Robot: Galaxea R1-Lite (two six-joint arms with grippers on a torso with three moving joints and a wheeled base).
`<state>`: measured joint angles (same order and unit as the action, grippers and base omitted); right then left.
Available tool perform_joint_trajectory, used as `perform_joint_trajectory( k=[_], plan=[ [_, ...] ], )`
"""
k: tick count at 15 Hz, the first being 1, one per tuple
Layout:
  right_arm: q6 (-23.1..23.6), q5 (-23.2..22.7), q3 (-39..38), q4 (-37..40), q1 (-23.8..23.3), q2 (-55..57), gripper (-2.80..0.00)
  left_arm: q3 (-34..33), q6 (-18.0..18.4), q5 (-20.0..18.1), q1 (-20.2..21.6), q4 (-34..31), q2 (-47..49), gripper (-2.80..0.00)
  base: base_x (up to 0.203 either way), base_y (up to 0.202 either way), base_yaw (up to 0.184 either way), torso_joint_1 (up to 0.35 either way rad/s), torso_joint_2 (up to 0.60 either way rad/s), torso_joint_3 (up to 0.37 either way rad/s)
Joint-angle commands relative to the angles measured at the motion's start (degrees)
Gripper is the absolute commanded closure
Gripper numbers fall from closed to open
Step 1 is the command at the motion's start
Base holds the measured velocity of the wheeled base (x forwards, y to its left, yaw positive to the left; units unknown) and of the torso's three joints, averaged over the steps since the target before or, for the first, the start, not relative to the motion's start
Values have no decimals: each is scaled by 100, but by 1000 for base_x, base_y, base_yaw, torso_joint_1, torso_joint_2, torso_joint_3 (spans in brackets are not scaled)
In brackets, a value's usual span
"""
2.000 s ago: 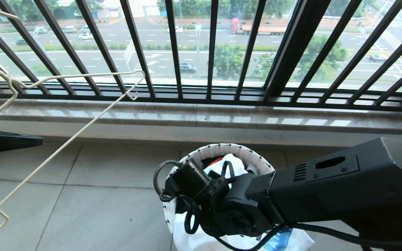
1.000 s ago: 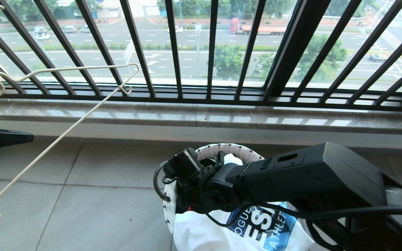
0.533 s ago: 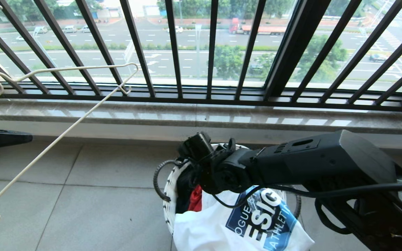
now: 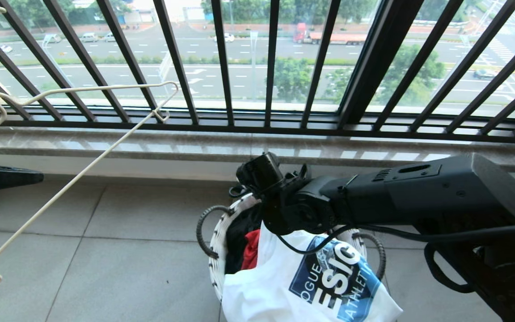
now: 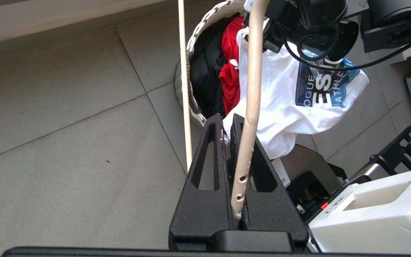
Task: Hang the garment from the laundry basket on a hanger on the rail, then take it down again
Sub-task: Pick up clothes from the basket
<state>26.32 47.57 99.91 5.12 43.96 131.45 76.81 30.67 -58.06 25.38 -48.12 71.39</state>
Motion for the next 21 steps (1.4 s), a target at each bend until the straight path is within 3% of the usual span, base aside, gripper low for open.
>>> perform_joint_trajectory(
  k=[1,5,21],
  plan=[
    [-12,29,19,-59,-8,-118,-280,0,18,-30,2,-22,-2,0,0,0,0,0,0,0],
    [13,24,12,-909,95,238,-280,0,18,-30,2,-22,0,0,0,0,0,0,0,0],
    [-4,68,-499,-925,183,311,-280,0,26,-31,2,-22,-2,0,0,0,0,0,0,0]
  ],
)
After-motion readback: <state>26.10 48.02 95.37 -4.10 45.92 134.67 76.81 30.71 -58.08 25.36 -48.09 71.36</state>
